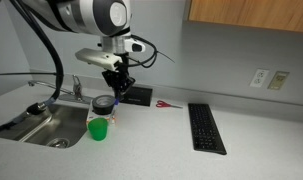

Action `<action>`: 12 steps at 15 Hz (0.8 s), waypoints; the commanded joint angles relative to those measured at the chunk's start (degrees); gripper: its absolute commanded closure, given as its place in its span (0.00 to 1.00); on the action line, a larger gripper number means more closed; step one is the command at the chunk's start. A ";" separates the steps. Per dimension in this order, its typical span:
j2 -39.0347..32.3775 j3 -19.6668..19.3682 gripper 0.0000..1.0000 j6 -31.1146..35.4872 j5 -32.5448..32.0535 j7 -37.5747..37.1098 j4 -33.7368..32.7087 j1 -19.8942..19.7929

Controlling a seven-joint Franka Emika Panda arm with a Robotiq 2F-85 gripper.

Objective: Take the blue pen out of the green cup

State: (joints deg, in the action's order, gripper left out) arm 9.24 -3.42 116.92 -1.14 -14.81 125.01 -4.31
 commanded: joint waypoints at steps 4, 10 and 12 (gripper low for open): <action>-18.88 -3.41 0.96 -8.47 1.61 3.48 -11.06 -2.73; -30.88 -3.65 0.96 -12.71 6.42 5.69 -21.50 -3.58; -32.95 -3.69 0.92 -12.71 6.19 4.73 -23.98 -3.47</action>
State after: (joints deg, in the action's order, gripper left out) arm -19.60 -7.13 107.71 3.21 -10.07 107.46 -7.11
